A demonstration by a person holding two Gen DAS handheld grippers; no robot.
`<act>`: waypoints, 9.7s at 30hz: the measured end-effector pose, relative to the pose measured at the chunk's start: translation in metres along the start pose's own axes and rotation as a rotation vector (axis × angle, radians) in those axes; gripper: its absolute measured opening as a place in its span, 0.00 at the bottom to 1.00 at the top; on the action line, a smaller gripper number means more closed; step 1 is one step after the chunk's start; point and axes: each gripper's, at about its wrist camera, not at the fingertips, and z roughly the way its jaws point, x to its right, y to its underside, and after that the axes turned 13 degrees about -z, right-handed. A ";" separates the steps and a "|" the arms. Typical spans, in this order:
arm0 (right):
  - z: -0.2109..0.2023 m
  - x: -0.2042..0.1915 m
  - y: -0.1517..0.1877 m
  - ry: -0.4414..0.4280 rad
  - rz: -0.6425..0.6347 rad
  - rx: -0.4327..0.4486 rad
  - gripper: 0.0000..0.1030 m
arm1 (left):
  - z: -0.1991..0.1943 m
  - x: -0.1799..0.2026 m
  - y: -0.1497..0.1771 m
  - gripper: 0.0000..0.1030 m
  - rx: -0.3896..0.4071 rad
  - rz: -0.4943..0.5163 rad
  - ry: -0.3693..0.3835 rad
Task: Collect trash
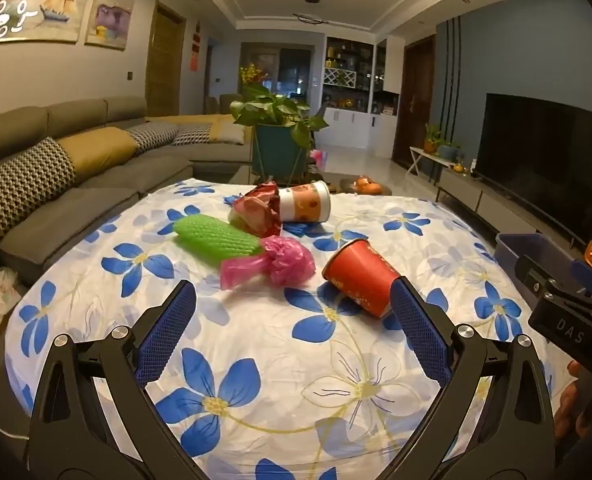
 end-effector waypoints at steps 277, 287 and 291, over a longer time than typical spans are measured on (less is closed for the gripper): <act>0.099 -0.007 0.007 -0.125 -0.021 -0.099 0.87 | 0.093 -0.021 -0.007 0.93 -0.110 -0.003 -0.174; 0.099 -0.008 0.007 -0.127 -0.021 -0.099 0.87 | 0.093 -0.020 -0.007 0.93 -0.110 -0.001 -0.172; 0.099 -0.008 0.007 -0.126 -0.021 -0.099 0.87 | 0.093 -0.020 -0.007 0.93 -0.110 0.000 -0.172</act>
